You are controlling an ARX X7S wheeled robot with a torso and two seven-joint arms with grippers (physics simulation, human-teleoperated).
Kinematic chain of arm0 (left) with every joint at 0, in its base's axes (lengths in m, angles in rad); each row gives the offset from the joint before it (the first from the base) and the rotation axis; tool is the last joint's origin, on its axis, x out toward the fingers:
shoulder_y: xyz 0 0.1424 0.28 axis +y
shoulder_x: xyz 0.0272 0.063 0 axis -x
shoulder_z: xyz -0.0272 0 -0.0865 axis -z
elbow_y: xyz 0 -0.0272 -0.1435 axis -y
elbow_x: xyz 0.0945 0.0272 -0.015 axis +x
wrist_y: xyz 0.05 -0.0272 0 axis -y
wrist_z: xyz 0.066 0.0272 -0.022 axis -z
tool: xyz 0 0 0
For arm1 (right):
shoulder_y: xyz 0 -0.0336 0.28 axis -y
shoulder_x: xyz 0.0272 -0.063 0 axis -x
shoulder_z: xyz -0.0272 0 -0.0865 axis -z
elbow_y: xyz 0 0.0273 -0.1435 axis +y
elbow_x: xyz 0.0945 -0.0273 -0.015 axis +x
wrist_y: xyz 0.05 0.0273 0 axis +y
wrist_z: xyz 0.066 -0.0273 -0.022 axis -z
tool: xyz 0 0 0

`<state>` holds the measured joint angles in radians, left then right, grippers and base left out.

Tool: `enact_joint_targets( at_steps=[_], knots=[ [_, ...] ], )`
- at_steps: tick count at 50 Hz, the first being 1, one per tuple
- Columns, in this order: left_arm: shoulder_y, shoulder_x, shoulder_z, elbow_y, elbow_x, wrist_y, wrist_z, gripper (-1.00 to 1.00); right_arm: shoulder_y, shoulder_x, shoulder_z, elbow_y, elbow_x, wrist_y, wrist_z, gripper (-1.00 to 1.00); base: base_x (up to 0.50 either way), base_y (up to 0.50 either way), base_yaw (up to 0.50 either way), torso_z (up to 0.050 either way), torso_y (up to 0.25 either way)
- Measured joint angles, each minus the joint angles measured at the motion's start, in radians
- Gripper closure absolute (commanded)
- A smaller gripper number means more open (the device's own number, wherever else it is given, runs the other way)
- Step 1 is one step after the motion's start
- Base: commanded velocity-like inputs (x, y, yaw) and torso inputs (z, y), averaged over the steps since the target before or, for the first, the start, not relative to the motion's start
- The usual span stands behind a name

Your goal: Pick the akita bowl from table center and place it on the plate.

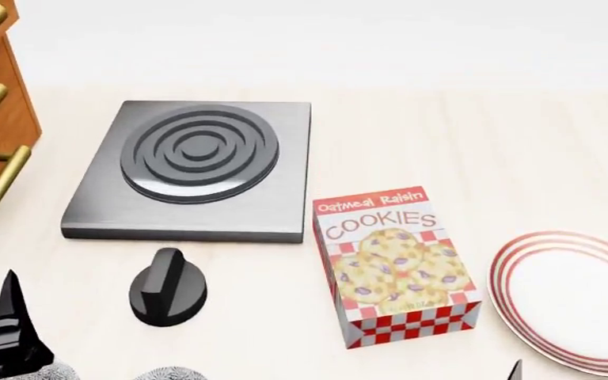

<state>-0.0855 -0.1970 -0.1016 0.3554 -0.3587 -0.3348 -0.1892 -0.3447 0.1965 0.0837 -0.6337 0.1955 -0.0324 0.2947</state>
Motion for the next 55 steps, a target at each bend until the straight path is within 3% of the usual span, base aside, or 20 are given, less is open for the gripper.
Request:
enact_joint_targets(
  at_steps=[15, 29, 55],
  knots=[
    [-0.045, -0.03, -0.129, 0.093, -0.114, -0.124, -0.087, -1.0, 0.318, 0.076, -0.144, -0.044, 0.241, 0.476, -0.082, -1.0, 0.0, 0.0, 0.0, 0.0, 0.0],
    [-0.034, -0.037, -0.216, 0.142, -0.158, -0.143, -0.138, -1.0, 0.599, 0.074, -0.168, 0.023, 0.543, 0.873, -0.092, -1.0, 0.0, 0.0, 0.0, 0.0, 0.0],
    [-0.003, -0.052, -0.298, 0.201, -0.224, -0.146, -0.166, -1.0, 0.798, -0.001, -0.217, 0.336, 0.772, 1.139, -0.133, -1.0, 0.0, 0.0, 0.0, 0.0, 0.0]
  ],
)
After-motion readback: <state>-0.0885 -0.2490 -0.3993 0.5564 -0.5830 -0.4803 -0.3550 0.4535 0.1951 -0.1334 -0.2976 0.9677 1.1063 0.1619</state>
